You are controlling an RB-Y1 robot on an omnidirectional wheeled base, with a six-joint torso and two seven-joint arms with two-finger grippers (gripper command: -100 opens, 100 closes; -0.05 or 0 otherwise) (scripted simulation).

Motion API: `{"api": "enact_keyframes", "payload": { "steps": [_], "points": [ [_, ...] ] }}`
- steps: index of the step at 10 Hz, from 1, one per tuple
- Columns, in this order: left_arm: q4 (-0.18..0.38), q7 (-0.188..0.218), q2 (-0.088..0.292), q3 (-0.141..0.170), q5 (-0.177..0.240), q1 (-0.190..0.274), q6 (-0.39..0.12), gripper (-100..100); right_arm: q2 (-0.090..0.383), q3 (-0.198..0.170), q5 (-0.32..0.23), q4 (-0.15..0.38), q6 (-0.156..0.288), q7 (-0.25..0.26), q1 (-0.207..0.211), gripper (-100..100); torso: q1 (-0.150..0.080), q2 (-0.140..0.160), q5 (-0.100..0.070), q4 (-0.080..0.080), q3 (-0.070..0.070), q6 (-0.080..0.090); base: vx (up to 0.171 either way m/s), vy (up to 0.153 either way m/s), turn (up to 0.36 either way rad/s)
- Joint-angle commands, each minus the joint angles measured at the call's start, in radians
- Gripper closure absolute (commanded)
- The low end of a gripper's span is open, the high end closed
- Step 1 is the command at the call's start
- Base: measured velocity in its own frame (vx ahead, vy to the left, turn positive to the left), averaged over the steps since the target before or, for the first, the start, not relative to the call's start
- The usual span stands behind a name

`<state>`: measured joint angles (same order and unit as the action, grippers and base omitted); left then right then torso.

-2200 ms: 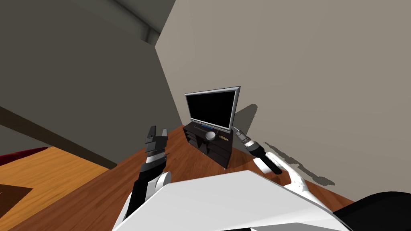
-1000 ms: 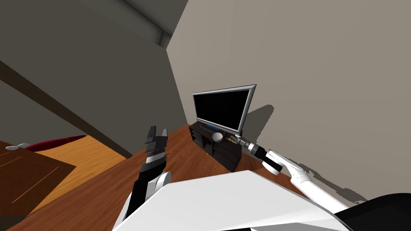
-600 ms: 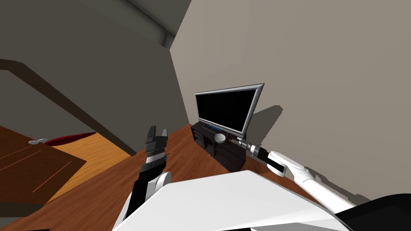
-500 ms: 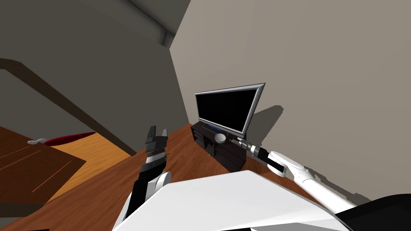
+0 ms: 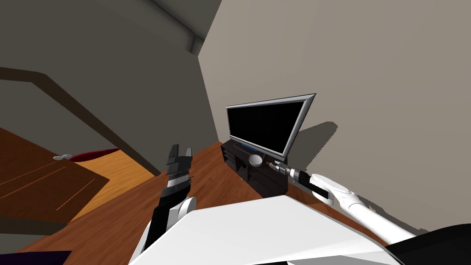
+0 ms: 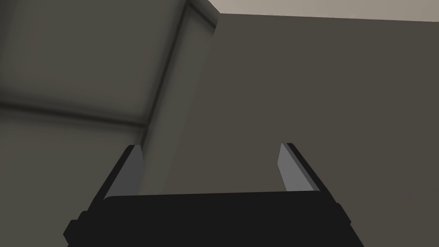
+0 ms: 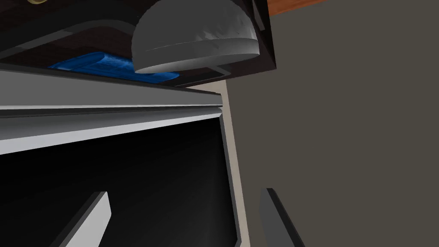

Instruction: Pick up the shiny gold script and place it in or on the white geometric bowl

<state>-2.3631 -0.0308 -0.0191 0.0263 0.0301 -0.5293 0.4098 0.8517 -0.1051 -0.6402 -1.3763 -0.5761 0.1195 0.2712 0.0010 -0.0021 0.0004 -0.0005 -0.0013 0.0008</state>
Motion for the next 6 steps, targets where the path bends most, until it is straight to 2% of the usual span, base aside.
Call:
{"api": "enact_keyframes", "payload": {
  "steps": [1, 2, 4, 5, 6],
  "points": [
    [0.0, 0.0, 0.0, 0.0, 0.0, 0.0, 0.0, 0, 0.028, -0.023, -0.045, 0.05, -0.01, 0.011, -0.012, -100, 0.0, 0.0, 0.0, 0.0, 0.0, 0.0, 0.051, 0.032, 0.119],
    [0.0, 0.0, 0.0, 0.0, 0.0, 0.0, 0.0, 0, 0.028, -0.023, -0.045, 0.067, -0.01, 0.011, -0.012, -100, 0.001, -0.001, 0.0, 0.0, 0.0, -0.001, 0.061, 0.024, 0.062],
    [0.0, 0.0, 0.0, 0.0, 0.0, 0.0, 0.0, 0, 0.073, -0.073, -0.114, 0.165, -0.023, 0.031, -0.039, -100, 0.0, -0.003, 0.0, -0.001, -0.002, -0.001, 0.122, 0.009, 0.15],
    [0.0, 0.0, 0.0, 0.0, 0.0, 0.0, 0.0, 0, 0.073, -0.073, -0.133, 0.179, -0.023, 0.031, -0.039, -100, -0.001, -0.006, 0.0, -0.001, -0.003, -0.001, 0.106, 0.014, 0.093],
    [0.0, 0.0, 0.0, 0.0, 0.0, 0.0, 0.0, 0, 0.093, -0.099, -0.169, 0.22, -0.029, 0.041, -0.051, -100, 0.0, -0.005, 0.0, -0.001, -0.003, 0.0, 0.093, 0.037, 0.128]
  ]
}}
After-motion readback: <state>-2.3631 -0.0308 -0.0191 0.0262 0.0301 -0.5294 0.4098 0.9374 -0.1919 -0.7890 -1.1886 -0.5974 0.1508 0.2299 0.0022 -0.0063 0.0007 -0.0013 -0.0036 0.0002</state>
